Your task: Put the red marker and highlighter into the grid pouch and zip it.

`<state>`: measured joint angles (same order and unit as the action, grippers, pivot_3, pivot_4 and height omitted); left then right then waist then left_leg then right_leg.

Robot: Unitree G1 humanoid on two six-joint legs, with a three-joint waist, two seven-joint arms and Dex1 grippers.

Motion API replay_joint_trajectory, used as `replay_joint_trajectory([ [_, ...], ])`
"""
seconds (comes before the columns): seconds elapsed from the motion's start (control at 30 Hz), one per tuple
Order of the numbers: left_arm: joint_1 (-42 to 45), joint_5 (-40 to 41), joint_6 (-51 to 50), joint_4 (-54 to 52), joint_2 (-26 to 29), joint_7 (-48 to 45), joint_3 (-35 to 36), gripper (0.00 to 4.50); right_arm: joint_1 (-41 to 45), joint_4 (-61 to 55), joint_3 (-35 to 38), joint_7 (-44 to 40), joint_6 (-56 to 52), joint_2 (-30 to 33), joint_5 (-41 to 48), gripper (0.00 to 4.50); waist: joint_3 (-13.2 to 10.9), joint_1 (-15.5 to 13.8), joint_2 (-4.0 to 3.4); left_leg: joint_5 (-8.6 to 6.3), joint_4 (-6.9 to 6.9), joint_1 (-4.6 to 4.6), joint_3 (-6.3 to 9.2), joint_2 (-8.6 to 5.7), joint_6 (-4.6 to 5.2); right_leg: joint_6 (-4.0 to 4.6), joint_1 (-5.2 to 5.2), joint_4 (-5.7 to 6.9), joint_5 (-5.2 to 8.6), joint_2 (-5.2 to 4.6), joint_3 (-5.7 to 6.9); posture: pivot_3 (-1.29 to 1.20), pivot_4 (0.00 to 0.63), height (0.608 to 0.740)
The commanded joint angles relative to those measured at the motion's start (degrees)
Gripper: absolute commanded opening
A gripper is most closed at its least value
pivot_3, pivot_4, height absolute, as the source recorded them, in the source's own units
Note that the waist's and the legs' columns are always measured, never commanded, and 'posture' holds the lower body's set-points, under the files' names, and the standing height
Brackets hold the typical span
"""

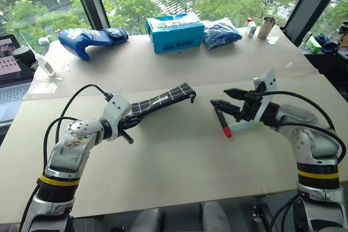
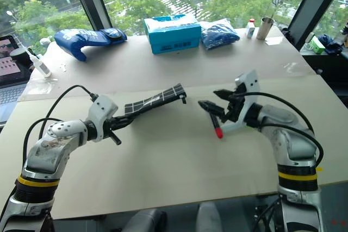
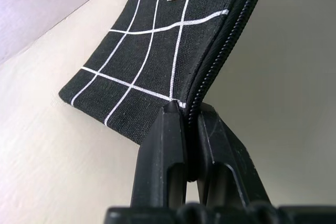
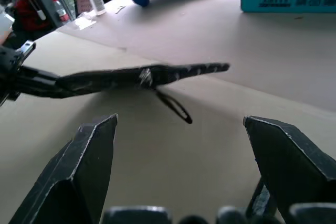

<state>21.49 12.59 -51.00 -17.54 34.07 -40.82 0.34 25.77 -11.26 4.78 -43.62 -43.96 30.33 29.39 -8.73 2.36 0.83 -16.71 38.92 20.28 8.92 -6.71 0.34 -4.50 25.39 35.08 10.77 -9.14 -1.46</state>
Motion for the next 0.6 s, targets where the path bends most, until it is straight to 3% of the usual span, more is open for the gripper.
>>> replay_joint_trajectory([
  [0.03,0.87,1.59,-4.21,-2.61,1.24,1.32,1.01,0.00,0.49,-1.59,-4.71,3.61,2.15,-2.35,-3.64,4.24,0.00,0.10,0.00,0.00,0.00,-0.01,-0.02,0.01,0.00,0.00,0.01,-0.05,0.00,-0.01,-0.01,0.00,0.150,0.740],
  [0.37,1.15,2.25,-5.98,-2.30,2.54,2.91,0.00,0.00,5.39,10.16,-11.25,12.53,10.10,-8.35,-15.85,4.24,-0.01,-0.70,0.01,0.04,0.01,0.01,-0.04,-0.04,-0.07,0.04,0.05,-0.05,-0.07,-0.03,-0.01,0.00,0.150,0.740],
  [0.6,1.02,2.97,-5.96,-2.45,2.30,3.83,-0.69,0.00,9.38,15.22,-10.69,13.46,12.60,-12.15,-17.07,4.24,0.00,-0.73,0.01,0.05,-0.02,0.01,-0.05,0.00,-0.08,0.06,0.10,-0.04,-0.08,0.00,-0.01,0.00,0.150,0.740],
])
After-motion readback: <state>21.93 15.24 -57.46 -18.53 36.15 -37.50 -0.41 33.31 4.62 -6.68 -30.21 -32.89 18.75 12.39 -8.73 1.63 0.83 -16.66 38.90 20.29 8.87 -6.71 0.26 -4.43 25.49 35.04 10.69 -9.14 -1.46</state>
